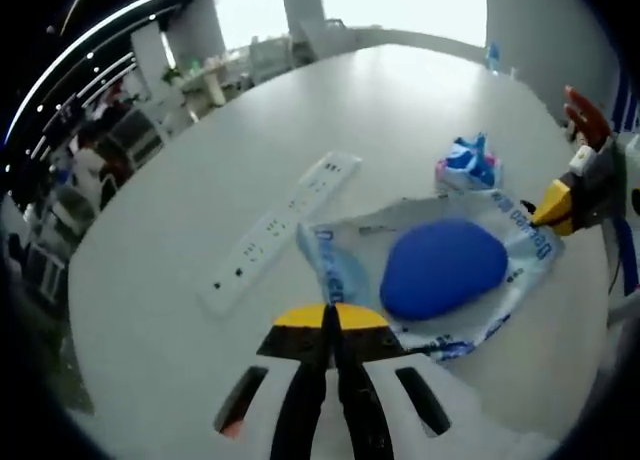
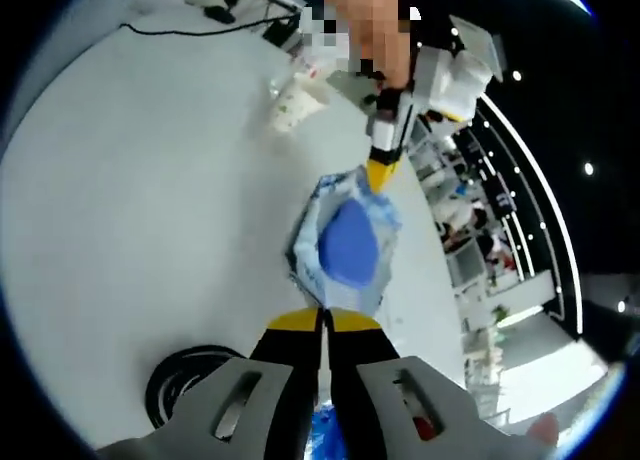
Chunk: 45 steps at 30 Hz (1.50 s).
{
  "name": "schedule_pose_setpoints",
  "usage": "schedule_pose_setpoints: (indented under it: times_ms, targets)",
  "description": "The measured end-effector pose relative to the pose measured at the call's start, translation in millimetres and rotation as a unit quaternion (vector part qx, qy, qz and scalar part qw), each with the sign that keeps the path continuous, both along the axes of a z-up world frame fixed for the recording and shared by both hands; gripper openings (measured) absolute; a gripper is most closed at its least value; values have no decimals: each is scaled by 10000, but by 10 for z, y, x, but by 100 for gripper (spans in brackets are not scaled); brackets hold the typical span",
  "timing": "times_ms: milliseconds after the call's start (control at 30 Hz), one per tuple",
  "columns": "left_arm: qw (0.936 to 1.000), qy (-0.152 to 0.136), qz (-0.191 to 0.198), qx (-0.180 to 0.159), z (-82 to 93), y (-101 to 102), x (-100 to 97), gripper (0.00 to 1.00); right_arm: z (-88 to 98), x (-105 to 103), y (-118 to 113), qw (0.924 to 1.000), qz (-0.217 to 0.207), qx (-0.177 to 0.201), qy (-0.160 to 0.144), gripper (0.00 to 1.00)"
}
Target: Arrange the tabletop items into an orderly group along one side of the table until the central work area is clear of visible clutter.
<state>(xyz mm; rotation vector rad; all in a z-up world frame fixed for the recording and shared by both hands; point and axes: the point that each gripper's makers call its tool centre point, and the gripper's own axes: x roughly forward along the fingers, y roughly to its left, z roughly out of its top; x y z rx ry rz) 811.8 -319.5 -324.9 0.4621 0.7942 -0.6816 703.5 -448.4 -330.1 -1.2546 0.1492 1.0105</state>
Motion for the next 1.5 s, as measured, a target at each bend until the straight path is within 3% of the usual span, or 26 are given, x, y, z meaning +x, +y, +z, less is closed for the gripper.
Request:
schedule_pose_setpoints:
  times_ms: [267,567,733,1033,1267,1300,1333,1400,1500]
  targets:
    - [9997,145,81,182,-193,95,10,0,-315,7,94,9998,-26,-84,203,2]
    - [9992,238,193,263,-430,198,-32,0,-433,23,112,9995,-108,-98,291,2]
    - [9990,269,207,295,-478,231,-44,0,-492,6,122,9994,-142,-109,310,3]
    - [9989,244,277,284,-503,258,-5,0,-487,-6,116,9990,-254,-11,374,6]
    - [9988,227,339,264,-506,263,2,0,-307,-40,35,9989,-354,118,274,12]
    - [9988,226,355,260,-506,264,1,0,-273,-56,28,9979,-455,278,378,13]
    - [9988,227,363,253,-505,261,-2,0,-261,-87,22,9931,-724,596,712,13]
    - [9988,210,379,248,-499,262,-6,0,-215,-75,-10,9851,-1087,929,950,15]
    - [9988,185,398,236,-484,264,-9,0,-141,-78,-27,9650,-1596,1526,1417,16]
